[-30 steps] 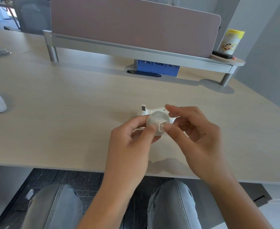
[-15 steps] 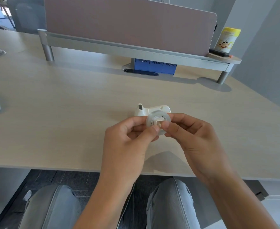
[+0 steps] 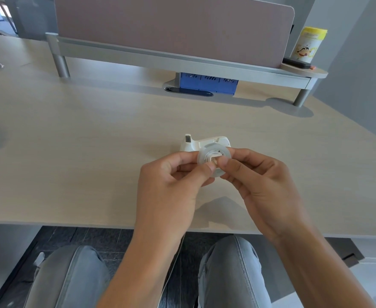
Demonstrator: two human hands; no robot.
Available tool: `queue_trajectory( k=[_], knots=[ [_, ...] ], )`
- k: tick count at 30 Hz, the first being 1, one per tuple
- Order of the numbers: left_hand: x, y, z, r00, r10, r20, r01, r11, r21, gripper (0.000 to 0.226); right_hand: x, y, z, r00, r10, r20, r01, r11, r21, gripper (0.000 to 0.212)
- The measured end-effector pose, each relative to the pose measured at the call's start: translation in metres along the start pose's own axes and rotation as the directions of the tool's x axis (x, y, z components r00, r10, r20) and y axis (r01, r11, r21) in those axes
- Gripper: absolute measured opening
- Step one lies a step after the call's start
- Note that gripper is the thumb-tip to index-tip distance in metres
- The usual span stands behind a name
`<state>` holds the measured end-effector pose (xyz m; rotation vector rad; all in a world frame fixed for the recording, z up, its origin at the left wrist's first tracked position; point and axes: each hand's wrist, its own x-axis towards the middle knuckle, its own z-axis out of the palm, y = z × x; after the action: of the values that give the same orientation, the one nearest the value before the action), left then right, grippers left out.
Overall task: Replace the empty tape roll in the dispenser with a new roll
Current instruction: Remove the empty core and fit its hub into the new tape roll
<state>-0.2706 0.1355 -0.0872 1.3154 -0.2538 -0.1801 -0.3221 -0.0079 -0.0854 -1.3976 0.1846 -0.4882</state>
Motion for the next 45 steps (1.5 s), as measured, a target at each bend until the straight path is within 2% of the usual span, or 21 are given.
queue_trajectory(
  k=[7,13,24,26,29,32,34,38,40,45],
  knots=[
    [0.001,-0.002,-0.001,1.000,0.014,0.018,-0.014,1.000,-0.001,0.012,0.002,0.003,-0.002,1.000,0.001,0.006,-0.001,1.000,-0.016,0.035],
    [0.003,-0.001,-0.002,0.998,-0.030,0.056,0.034,0.997,-0.065,0.010,0.002,0.000,-0.007,0.999,0.028,0.020,-0.027,0.998,-0.050,0.033],
    [0.000,0.002,0.002,0.999,-0.026,0.043,0.029,0.998,-0.062,0.013,0.003,-0.002,-0.011,0.994,0.083,0.076,-0.087,0.995,0.044,0.037],
    [-0.001,0.002,0.003,0.999,-0.014,0.030,0.016,0.997,-0.076,0.009,0.001,-0.002,-0.009,0.998,0.052,0.033,-0.052,0.999,-0.007,0.035],
    [-0.002,0.001,0.006,1.000,0.015,0.002,-0.015,0.995,-0.094,0.006,-0.002,-0.002,-0.006,0.993,-0.066,-0.102,0.047,0.983,-0.180,0.033],
    [-0.003,0.000,0.007,1.000,0.027,0.015,-0.024,0.990,-0.140,0.014,-0.002,0.000,-0.009,0.967,-0.172,-0.188,0.128,0.966,-0.224,0.013],
    [-0.003,-0.001,0.007,0.999,0.032,0.020,-0.029,0.990,-0.137,0.021,-0.002,0.000,-0.007,0.970,-0.170,-0.172,0.129,0.965,-0.228,0.007],
    [-0.003,-0.001,0.006,0.998,0.065,-0.011,-0.066,0.993,-0.096,0.024,-0.006,0.002,-0.005,0.984,-0.130,-0.118,0.104,0.973,-0.207,0.023],
    [-0.002,-0.001,0.006,0.995,0.091,-0.037,-0.092,0.994,-0.051,0.028,-0.009,0.000,-0.004,0.992,-0.109,-0.063,0.096,0.978,-0.184,0.023],
    [-0.002,-0.003,0.005,0.982,0.173,-0.082,-0.169,0.984,0.057,0.023,-0.012,-0.005,0.000,0.991,-0.132,-0.034,0.120,0.963,-0.240,0.020]
  ],
)
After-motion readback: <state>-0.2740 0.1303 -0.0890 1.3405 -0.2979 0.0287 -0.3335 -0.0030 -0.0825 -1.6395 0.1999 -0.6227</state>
